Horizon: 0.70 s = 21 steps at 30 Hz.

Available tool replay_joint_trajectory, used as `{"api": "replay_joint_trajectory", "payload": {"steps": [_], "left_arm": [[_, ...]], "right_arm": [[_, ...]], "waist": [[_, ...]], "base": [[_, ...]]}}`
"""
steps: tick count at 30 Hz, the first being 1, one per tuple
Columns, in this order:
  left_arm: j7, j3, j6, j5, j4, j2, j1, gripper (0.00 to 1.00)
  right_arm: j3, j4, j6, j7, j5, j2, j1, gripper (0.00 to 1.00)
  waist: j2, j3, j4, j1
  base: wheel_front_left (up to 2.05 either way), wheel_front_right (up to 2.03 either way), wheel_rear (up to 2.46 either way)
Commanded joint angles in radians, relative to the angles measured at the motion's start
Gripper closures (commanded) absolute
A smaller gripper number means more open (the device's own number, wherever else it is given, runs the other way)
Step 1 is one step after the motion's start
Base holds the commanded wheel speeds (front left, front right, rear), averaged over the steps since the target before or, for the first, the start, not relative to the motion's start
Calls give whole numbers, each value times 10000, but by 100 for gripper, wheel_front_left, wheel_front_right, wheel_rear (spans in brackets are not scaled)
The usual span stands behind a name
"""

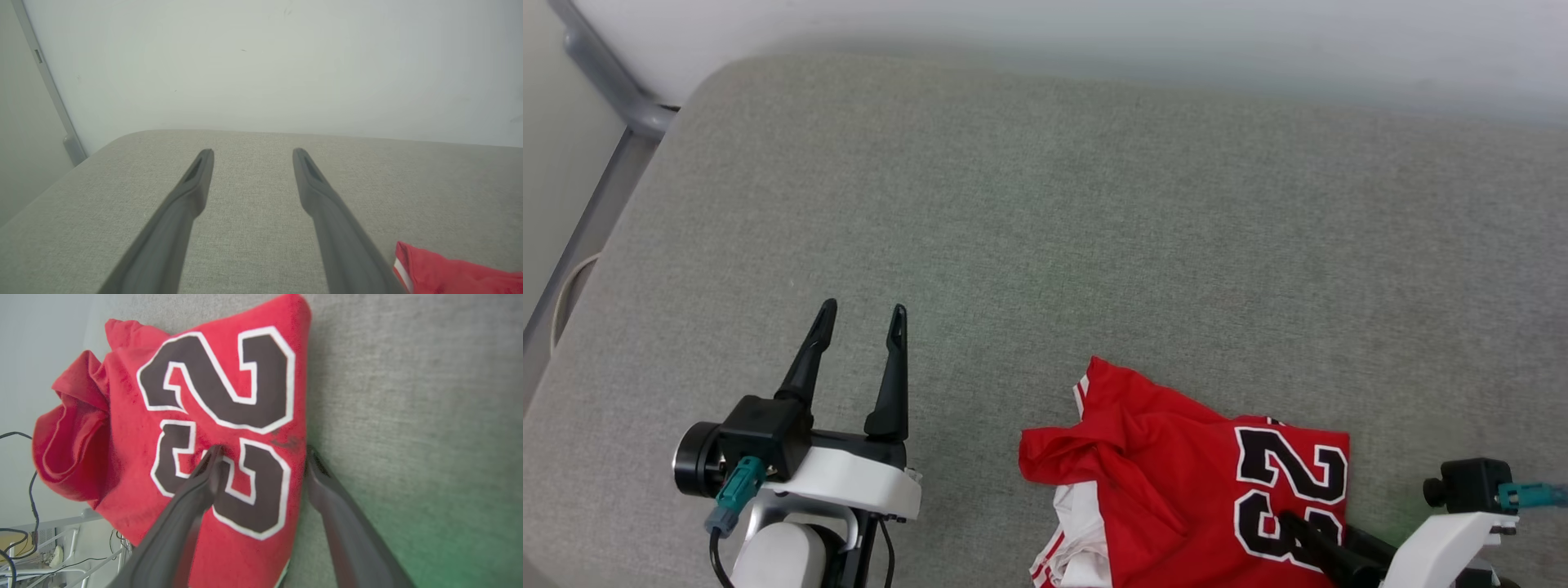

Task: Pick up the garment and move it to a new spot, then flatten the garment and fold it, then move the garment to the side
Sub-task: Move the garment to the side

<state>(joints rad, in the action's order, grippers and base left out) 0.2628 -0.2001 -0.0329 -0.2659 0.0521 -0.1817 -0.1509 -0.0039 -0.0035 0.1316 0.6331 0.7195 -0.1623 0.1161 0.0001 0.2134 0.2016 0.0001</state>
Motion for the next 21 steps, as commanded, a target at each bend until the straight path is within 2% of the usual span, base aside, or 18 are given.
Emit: {"api": "replay_joint_trajectory", "payload": {"steps": [1,6,7,8,9,16,21], "left_arm": [[24,53,67,100,26,59,-95,0],[22,251,295,240,119,281,-189,0],[24,305,327,269,135,318,-183,0],[24,340,351,304,151,362,-177,0],[24,376,387,346,168,406,-174,0],[24,634,586,570,329,518,2,0],[22,802,659,718,336,453,305,0]], "right_arm": [[177,359,-21,-14,61,-74,-126,0],[660,1302,-36,267,368,-63,-310,0],[735,1397,-36,299,421,-70,-336,5],[808,1443,-36,252,462,-96,-406,56],[863,1475,-36,194,506,-115,-488,100],[1189,717,-21,-364,437,-630,-1023,100],[1559,-152,-15,-651,-73,-1150,-1233,100]], "waist": [[-1,231,186,-1],[-1,370,289,-1],[-1,381,293,-1],[-1,388,291,-1],[-1,385,285,-1],[-1,-40,23,-1],[-1,-597,-561,-1]], "base": [[0,0,0],[0,0,0],[0,0,0],[0,0,0],[0,0,0],[0,0,0],[0,0,0]]}}
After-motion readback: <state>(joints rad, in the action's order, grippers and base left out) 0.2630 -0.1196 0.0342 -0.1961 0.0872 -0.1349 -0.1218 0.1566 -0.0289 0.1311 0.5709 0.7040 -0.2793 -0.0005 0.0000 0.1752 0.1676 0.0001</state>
